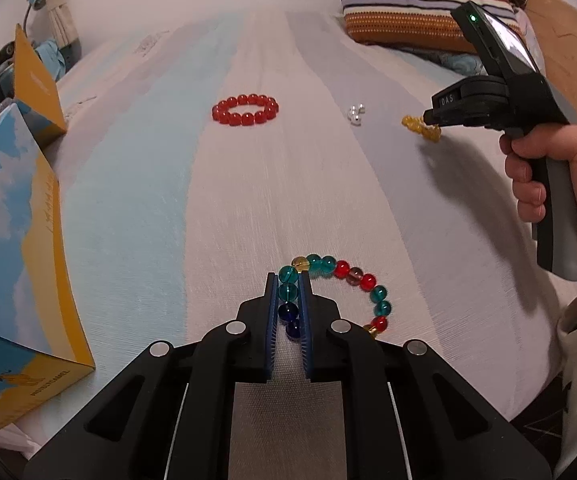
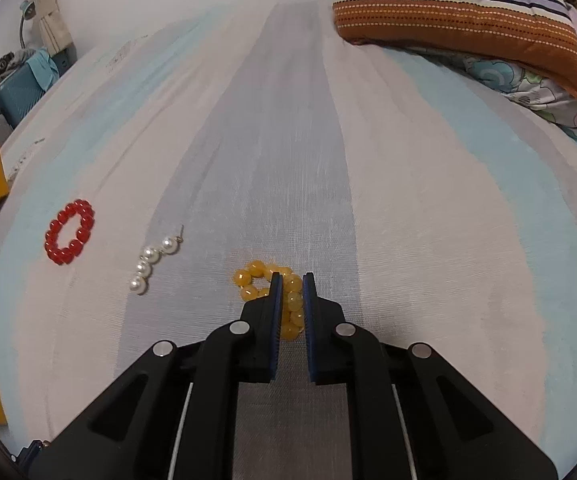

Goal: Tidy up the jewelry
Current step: 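Grasp the multicolour glass bead bracelet with the left tool while the right grasps the yellow one, then carry both bracelets into the white box and open both tools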

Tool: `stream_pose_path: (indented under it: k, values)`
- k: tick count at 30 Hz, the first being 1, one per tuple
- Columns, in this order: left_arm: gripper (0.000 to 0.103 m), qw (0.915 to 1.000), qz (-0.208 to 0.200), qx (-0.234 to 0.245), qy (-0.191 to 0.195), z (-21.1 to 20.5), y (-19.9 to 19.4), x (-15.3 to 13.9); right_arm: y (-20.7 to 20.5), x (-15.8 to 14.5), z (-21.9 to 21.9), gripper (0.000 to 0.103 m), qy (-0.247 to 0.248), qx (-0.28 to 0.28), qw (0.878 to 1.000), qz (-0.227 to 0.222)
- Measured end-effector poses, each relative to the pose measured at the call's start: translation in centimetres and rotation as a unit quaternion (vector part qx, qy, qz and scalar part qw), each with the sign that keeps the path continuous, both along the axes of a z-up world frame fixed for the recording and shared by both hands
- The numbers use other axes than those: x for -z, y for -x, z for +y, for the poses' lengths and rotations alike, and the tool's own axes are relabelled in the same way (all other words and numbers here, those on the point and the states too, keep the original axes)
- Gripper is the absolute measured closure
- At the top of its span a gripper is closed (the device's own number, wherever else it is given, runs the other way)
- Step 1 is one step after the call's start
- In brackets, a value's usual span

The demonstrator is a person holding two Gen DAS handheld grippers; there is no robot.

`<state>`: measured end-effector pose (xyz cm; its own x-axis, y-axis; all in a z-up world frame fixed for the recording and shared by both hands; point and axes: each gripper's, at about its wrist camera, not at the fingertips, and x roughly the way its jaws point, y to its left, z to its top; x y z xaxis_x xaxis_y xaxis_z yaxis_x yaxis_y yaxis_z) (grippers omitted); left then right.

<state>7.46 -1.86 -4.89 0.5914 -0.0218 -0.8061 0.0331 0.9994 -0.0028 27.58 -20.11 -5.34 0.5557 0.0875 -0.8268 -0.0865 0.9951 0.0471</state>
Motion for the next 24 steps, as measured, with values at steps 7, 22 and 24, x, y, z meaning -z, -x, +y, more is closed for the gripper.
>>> stream_pose_path:
  k: [7,22,24]
  values:
    - [0.094,0.9999,-0.007,0.000,0.010,0.2,0.2,-0.9,0.7,-0.9,-0.4,0.094,-0.007,0.002,1.000,-0.009]
    - [0.094,0.9994,-0.023,-0.014,0.021,1.0,0.2,-4.1,3.2,-3.9,-0.6,0.094,-0.027,-0.003,0.999,-0.035]
    - [0.094,0.9994,-0.021,-0.016,0.025,1.1,0.0,-4.3,3.7,-4.2,-0.7,0.094,-0.028,-0.003,0.999,-0.037]
